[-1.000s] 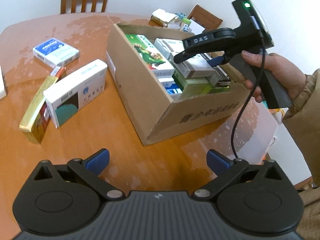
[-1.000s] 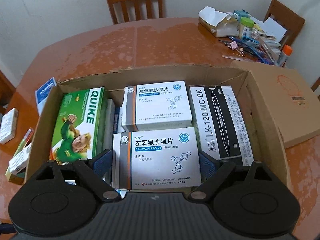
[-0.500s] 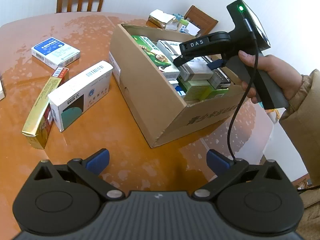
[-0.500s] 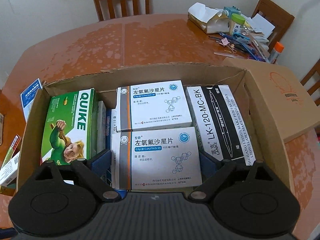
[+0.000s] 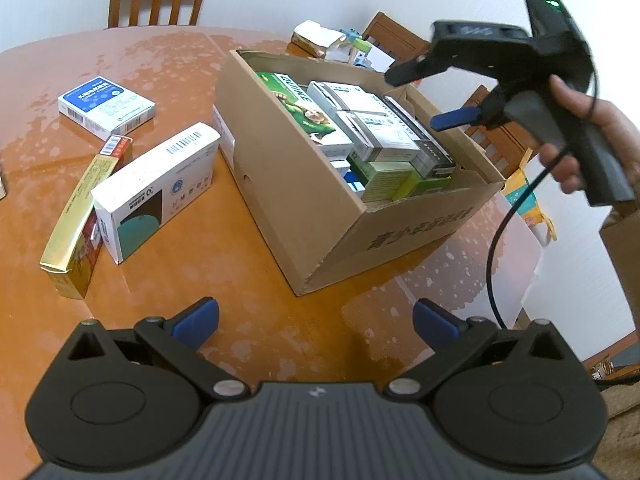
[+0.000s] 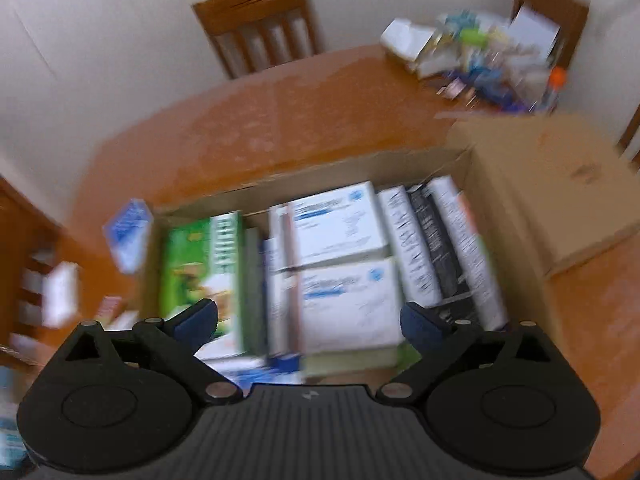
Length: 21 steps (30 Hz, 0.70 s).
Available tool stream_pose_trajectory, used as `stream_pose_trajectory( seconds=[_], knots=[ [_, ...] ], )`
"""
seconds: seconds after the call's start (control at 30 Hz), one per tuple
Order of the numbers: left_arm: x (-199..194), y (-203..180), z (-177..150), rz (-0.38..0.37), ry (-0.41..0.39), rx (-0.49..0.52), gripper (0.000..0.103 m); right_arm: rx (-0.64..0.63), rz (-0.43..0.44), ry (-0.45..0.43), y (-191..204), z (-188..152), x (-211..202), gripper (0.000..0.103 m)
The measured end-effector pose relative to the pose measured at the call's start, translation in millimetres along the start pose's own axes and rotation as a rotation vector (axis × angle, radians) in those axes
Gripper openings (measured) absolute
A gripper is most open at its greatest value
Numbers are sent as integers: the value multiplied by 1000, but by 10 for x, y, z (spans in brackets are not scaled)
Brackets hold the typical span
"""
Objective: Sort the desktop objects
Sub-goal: 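Lower the medicine box into the cardboard box beside the first one, then open the right gripper and withdraw it from the cardboard box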
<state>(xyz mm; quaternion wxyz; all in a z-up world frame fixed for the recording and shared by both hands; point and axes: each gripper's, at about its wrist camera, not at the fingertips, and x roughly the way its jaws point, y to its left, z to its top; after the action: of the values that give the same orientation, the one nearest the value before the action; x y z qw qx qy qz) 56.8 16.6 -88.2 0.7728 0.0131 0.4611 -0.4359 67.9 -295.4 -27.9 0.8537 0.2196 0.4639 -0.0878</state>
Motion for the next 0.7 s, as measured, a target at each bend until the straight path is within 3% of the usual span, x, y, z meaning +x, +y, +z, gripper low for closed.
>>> stream_pose_trajectory(
  seconds=[0.13, 0.7],
  knots=[
    [19, -19, 0, 2, 6, 2, 103, -9, 78, 66, 14, -101, 119, 101],
    [77, -62, 9, 42, 23, -18, 103, -25, 77, 97, -69, -79, 438, 101]
  ],
)
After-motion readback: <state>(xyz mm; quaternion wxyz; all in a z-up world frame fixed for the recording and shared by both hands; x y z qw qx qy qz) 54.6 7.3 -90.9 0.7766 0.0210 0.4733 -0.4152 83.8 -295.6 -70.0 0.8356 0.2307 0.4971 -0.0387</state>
